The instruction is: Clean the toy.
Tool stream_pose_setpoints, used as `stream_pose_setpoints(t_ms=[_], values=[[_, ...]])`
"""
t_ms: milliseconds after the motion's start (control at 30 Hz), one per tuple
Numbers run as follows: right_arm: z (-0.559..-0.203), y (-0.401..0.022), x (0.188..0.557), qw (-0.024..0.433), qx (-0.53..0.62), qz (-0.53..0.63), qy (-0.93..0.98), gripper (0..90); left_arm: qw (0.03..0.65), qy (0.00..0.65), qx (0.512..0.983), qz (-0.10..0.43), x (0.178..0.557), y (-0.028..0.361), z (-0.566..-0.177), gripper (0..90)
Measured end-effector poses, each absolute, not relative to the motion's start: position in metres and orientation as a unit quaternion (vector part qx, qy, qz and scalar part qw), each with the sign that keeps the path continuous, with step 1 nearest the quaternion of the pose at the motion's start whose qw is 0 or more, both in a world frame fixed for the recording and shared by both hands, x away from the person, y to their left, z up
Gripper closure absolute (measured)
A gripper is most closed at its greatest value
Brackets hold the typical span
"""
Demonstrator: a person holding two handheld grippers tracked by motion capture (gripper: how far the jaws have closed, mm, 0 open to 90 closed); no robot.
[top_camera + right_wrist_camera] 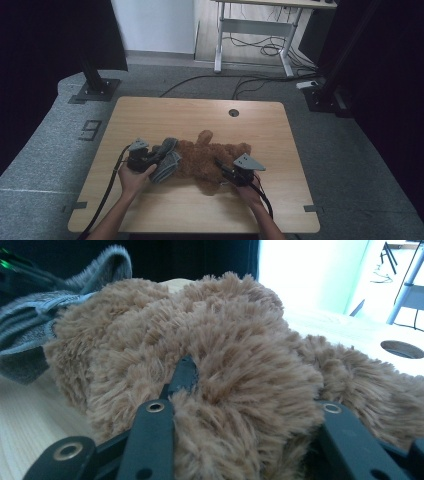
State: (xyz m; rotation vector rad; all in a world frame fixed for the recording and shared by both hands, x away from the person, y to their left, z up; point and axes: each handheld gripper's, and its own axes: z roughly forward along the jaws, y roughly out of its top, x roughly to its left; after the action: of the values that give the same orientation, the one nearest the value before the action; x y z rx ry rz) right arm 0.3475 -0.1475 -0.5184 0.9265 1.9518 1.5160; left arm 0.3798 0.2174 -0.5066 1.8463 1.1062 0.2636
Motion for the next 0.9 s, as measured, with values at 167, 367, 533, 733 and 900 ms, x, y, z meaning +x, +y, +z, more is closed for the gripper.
stream_pose_setpoints(t_ms=[167, 367, 533, 733, 900], values=[[-0.52, -0.147, 0.342, 0.256, 0.323, 0.564, 0.716, 61.3, 0.471, 0.451, 0.751, 0.106, 0.377, 0.222, -0.5, 77.4], [-0.524, -0.144, 0.333, 0.263, 0.298, 0.57, 0.719, 61.1, 0.509, 0.398, 0.751, 0.138, 0.371, 0.197, -0.444, 77.1], [-0.524, -0.142, 0.327, 0.258, 0.29, 0.568, 0.726, 60.3, 0.465, 0.386, 0.789, 0.11, 0.397, 0.15, -0.435, 76.3], [-0.525, -0.145, 0.327, 0.253, 0.294, 0.566, 0.728, 59.5, 0.436, 0.401, 0.801, 0.085, 0.408, 0.134, -0.459, 76.0], [-0.524, -0.145, 0.326, 0.247, 0.289, 0.565, 0.733, 57.4, 0.442, 0.393, 0.801, 0.091, 0.395, 0.138, -0.467, 77.2]])
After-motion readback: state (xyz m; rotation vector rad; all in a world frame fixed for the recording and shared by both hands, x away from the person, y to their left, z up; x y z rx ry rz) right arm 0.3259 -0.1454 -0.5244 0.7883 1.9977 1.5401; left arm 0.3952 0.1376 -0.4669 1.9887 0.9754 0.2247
